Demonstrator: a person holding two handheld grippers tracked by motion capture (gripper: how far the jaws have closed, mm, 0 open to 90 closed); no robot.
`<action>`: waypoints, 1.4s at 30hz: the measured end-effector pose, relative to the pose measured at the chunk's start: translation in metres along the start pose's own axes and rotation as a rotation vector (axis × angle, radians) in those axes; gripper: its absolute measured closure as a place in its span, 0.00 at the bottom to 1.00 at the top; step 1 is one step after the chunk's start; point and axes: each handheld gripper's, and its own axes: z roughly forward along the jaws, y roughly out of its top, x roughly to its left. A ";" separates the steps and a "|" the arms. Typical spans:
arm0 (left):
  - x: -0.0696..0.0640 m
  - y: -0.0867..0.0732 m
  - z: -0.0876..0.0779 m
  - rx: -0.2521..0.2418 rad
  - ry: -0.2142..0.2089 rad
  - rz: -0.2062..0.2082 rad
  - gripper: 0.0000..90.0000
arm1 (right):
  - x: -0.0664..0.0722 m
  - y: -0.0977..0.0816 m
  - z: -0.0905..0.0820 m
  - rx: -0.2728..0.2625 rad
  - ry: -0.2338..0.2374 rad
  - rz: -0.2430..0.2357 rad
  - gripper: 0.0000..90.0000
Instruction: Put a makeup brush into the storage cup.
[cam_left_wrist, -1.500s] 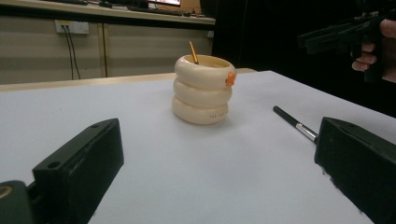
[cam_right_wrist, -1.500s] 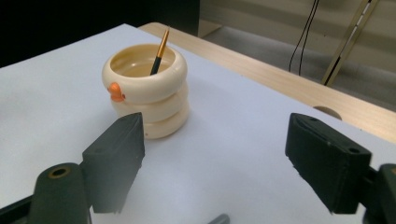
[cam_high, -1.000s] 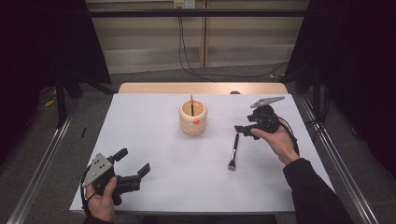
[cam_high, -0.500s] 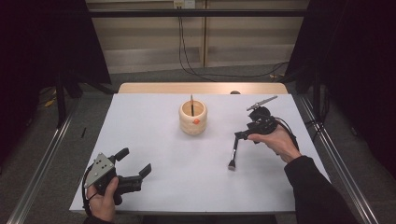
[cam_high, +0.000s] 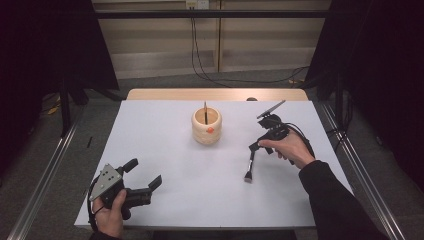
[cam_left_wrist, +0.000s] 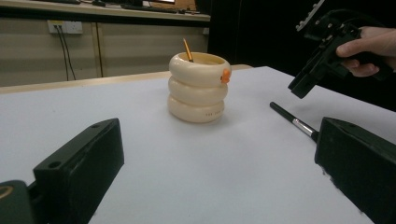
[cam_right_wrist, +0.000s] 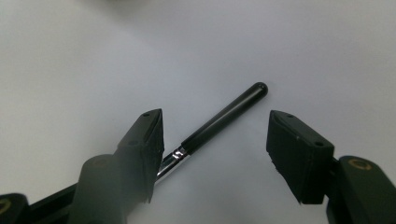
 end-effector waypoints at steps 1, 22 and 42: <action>0.000 0.000 0.000 0.000 0.003 0.001 0.01 | -0.002 0.001 0.002 0.006 0.000 0.002 0.44; 0.001 0.000 0.000 0.004 0.004 0.006 0.01 | -0.004 0.008 0.024 0.141 -0.031 0.072 0.55; 0.001 -0.001 0.000 0.004 0.000 0.003 0.01 | 0.001 0.006 0.039 0.192 -0.037 0.082 0.65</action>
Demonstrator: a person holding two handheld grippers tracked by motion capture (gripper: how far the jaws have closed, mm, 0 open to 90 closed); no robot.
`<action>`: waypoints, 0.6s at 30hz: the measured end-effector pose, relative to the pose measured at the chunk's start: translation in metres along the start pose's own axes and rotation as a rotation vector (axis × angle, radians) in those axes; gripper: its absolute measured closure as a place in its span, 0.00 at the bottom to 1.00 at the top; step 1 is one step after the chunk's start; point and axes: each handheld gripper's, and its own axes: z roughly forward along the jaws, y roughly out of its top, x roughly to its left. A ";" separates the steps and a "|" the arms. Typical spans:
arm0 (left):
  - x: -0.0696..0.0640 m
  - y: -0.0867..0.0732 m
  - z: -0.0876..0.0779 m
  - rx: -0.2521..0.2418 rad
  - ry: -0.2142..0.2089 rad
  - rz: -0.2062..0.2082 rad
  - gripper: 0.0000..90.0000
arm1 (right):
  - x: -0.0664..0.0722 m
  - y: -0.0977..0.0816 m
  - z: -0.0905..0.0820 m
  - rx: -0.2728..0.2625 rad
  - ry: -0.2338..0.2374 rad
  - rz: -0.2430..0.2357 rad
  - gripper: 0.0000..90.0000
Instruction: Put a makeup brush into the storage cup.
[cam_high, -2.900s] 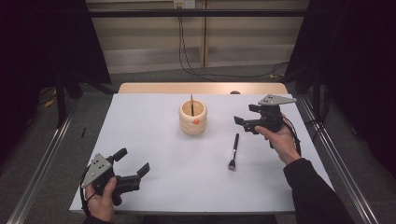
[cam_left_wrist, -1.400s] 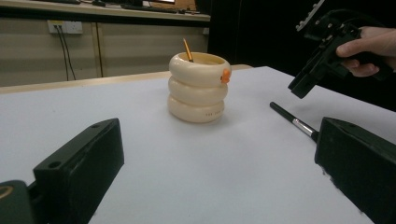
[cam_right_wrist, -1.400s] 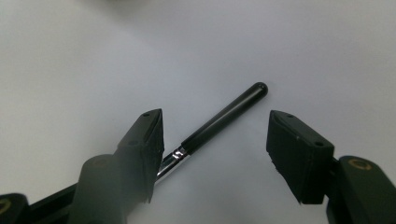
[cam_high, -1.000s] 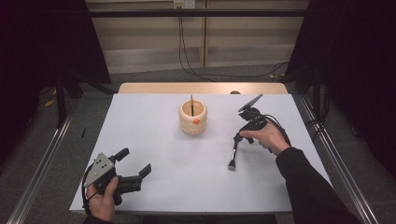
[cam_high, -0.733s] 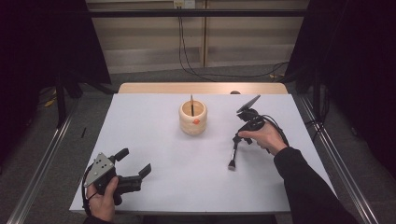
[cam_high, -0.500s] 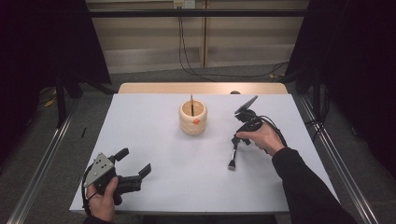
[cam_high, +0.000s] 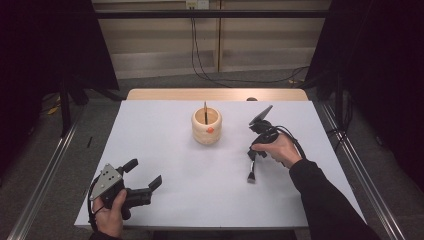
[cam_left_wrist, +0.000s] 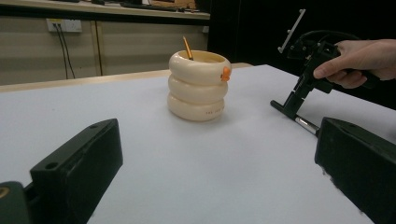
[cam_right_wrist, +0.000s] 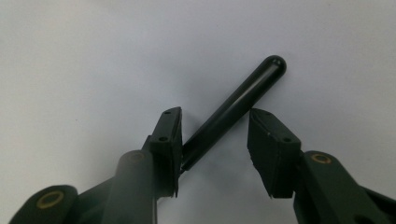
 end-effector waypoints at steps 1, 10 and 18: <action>0.000 0.000 0.000 0.006 0.006 0.000 0.01 | 0.000 0.000 0.000 0.002 -0.006 0.005 0.67; 0.000 0.000 0.000 0.007 0.002 0.006 0.01 | -0.003 0.001 0.000 0.014 -0.030 0.002 0.81; 0.000 0.000 0.000 0.008 0.003 0.006 0.01 | -0.005 0.000 0.000 0.011 -0.041 -0.028 0.88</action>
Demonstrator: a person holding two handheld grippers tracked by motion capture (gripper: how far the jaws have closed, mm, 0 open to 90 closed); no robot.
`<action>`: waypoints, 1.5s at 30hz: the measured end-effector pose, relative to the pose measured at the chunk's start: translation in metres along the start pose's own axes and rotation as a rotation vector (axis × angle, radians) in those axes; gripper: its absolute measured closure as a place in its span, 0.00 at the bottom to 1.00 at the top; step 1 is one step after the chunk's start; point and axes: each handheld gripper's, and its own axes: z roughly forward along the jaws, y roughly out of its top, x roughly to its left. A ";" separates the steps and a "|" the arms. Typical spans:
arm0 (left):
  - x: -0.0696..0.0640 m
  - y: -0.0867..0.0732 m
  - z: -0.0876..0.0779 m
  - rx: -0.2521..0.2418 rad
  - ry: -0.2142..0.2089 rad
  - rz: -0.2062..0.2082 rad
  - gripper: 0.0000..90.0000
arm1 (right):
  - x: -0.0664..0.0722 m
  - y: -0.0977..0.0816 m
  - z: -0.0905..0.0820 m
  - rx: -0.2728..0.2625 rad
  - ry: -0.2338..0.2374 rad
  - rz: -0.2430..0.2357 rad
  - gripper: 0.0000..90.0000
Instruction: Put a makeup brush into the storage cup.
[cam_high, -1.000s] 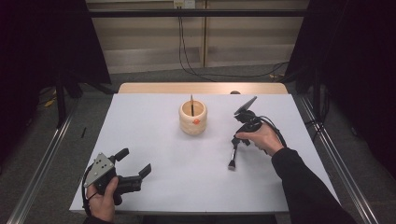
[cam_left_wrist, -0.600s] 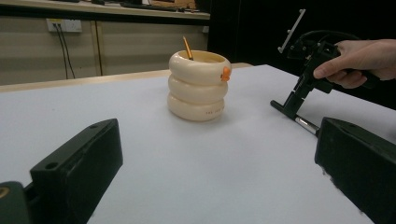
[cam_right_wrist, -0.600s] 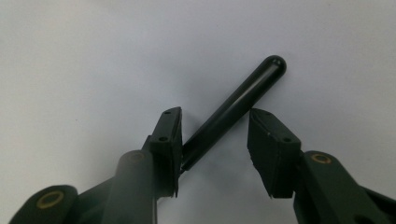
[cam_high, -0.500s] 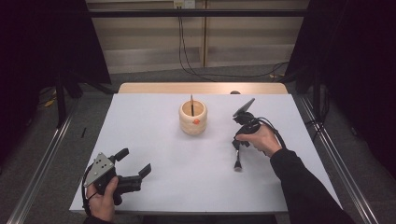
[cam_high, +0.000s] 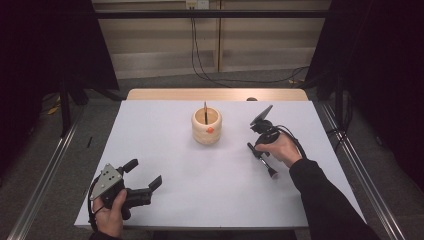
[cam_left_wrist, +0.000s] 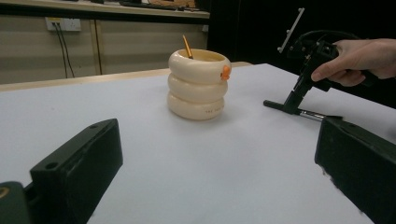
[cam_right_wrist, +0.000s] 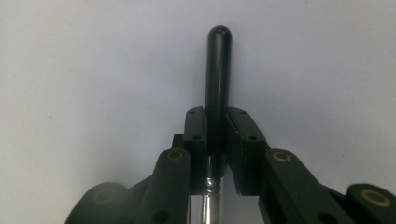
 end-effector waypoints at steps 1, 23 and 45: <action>0.000 0.000 0.000 -0.001 0.000 -0.002 0.01 | 0.000 0.000 0.000 0.002 0.001 0.000 0.88; 0.000 0.000 0.001 0.003 -0.004 -0.001 0.01 | 0.005 0.001 0.001 0.013 -0.024 -0.090 0.89; -0.001 -0.001 0.002 0.007 -0.014 -0.010 0.01 | -0.011 -0.009 -0.020 -0.048 0.028 -0.061 0.90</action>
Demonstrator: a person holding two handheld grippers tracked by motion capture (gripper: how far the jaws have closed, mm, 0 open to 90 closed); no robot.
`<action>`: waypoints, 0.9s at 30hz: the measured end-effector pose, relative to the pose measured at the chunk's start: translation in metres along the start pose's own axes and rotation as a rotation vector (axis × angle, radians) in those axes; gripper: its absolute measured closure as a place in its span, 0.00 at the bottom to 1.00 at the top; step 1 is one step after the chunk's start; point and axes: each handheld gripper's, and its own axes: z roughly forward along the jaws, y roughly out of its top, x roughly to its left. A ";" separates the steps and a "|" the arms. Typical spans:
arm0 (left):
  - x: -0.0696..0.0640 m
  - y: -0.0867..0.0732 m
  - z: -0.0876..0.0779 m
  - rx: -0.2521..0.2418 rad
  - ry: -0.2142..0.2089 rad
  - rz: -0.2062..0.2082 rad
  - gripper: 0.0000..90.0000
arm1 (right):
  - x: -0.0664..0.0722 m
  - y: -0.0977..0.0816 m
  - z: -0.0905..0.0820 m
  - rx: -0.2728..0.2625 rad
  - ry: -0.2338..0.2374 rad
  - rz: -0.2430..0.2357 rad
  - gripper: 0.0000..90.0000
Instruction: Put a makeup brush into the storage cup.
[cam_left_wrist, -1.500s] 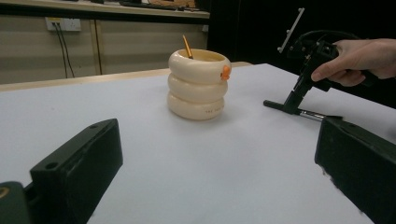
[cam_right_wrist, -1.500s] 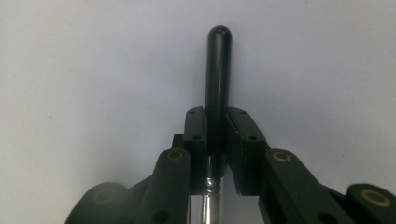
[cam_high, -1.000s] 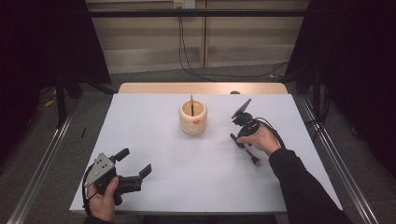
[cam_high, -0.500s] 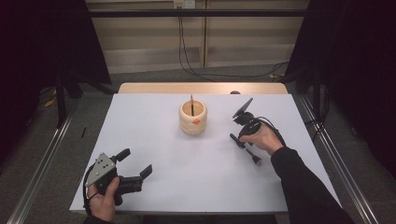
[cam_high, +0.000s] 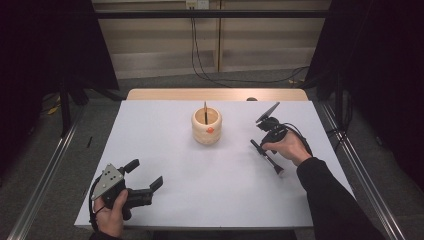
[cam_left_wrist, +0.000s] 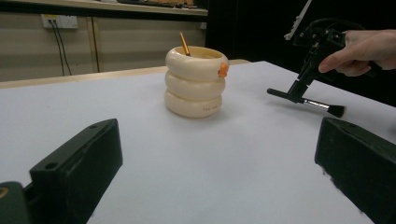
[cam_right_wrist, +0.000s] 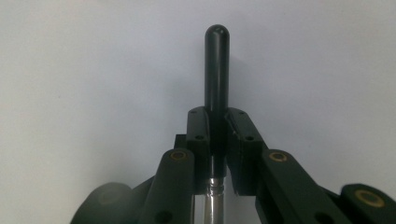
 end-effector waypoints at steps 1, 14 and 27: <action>0.000 0.000 0.000 0.001 0.001 0.003 0.01 | -0.001 -0.001 -0.002 -0.006 0.008 -0.001 0.90; 0.000 0.000 0.000 0.002 0.003 0.002 0.01 | 0.005 -0.007 -0.019 -0.100 0.047 -0.040 0.90; 0.000 0.000 0.000 0.003 0.003 0.004 0.01 | -0.001 -0.019 -0.027 -0.173 0.089 -0.018 0.90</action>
